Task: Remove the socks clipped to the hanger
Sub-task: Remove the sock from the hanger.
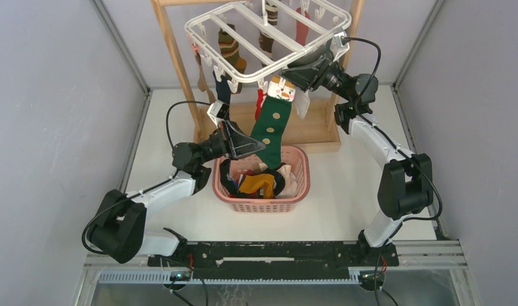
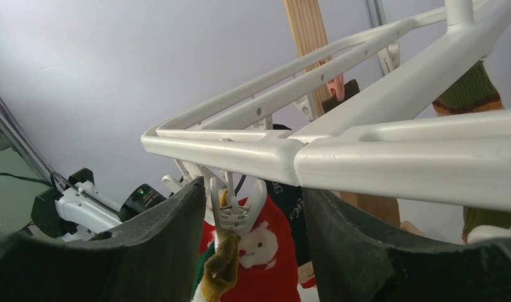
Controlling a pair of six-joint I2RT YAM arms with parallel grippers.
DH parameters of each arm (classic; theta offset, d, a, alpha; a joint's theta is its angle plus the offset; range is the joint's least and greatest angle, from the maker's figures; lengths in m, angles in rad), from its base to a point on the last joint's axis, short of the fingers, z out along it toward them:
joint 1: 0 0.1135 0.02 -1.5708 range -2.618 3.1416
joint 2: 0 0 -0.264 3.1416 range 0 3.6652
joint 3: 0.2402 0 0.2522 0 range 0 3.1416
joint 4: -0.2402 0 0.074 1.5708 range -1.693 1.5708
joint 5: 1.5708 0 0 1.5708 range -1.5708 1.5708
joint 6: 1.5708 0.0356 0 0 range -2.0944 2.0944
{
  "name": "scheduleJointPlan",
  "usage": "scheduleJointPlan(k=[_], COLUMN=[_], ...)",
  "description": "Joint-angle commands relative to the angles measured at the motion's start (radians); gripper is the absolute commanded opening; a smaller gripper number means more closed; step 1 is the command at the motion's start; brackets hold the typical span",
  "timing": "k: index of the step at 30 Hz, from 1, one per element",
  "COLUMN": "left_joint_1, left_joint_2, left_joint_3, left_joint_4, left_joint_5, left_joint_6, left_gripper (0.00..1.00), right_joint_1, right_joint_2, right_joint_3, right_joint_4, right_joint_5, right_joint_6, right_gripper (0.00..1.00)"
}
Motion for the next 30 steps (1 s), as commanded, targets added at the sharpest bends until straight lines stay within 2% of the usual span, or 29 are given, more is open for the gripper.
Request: scheduleJointPlan(k=[1,11,18,22,24,28,30], left_joint_1=[0.006,0.007,0.005,0.006,0.006,0.005,0.005], left_joint_2=[-0.001,0.007,0.007,0.003,-0.001,-0.01,-0.014], left_joint_3=[-0.014,-0.012,-0.015,-0.015,-0.016,-0.02,-0.022], left_joint_4=[0.067,0.067,0.067,0.068,0.068,0.067,0.068], left_joint_5=[0.015,0.015,0.015,0.015,0.014,0.013,0.013], left_joint_6=[0.0,0.0,0.0,-0.002,-0.003,-0.005,-0.007], left_gripper=[0.0,0.0,0.0,0.0,0.0,0.0,0.0], right_joint_1=[-0.011,-0.013,-0.011,-0.011,-0.011,-0.008,-0.006], right_joint_2=[-0.026,-0.031,-0.028,-0.032,-0.031,-0.035,-0.038], right_joint_3=[0.026,0.027,0.032,0.033,0.034,0.035,0.038], right_joint_4=[0.061,0.07,0.078,0.074,0.072,0.062,0.05], right_joint_5=[-0.008,-0.02,-0.027,-0.028,-0.027,-0.026,-0.024], right_joint_6=[0.024,0.031,0.04,0.038,0.038,0.034,0.027], right_gripper=[0.64,0.52,0.31,0.27,0.17,0.12,0.03])
